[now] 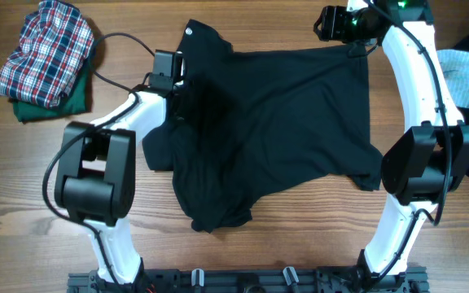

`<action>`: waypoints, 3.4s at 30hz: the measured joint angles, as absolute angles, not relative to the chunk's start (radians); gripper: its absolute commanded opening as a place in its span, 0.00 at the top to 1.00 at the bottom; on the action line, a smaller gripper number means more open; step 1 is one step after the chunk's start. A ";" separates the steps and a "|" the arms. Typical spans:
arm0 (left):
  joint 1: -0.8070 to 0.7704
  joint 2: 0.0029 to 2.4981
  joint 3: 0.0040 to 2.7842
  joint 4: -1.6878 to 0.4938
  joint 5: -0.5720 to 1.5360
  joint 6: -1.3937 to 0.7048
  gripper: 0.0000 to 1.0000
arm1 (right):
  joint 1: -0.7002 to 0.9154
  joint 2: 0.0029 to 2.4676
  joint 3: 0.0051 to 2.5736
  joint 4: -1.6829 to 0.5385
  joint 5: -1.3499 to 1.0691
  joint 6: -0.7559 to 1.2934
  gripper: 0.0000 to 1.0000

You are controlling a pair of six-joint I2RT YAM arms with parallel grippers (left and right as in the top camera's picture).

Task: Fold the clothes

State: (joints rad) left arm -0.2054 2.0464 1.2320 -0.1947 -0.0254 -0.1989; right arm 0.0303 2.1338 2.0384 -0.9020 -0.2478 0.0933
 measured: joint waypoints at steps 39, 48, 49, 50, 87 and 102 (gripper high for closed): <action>-0.100 2.184 1.282 0.293 -0.112 -0.177 0.94 | 0.030 2.134 2.038 -0.981 -0.273 0.131 0.23; -0.098 2.126 1.433 -0.327 -0.083 -0.176 0.95 | 0.030 2.134 2.038 -0.980 -0.273 0.131 0.22; -0.098 2.098 1.444 -0.384 -0.065 -0.176 0.95 | 0.030 2.134 2.038 -0.979 -0.273 0.131 0.21; -0.098 2.073 1.449 -0.412 -0.051 -0.177 0.96 | 0.030 2.134 2.038 -0.979 -0.273 0.131 0.21; -0.098 2.130 1.479 -0.605 0.041 -0.287 0.96 | 0.030 2.134 2.038 -0.997 -0.273 0.131 0.19; -0.091 2.207 1.515 -0.379 -0.025 -0.291 0.96 | 0.031 2.134 2.038 -1.002 -0.274 0.131 0.19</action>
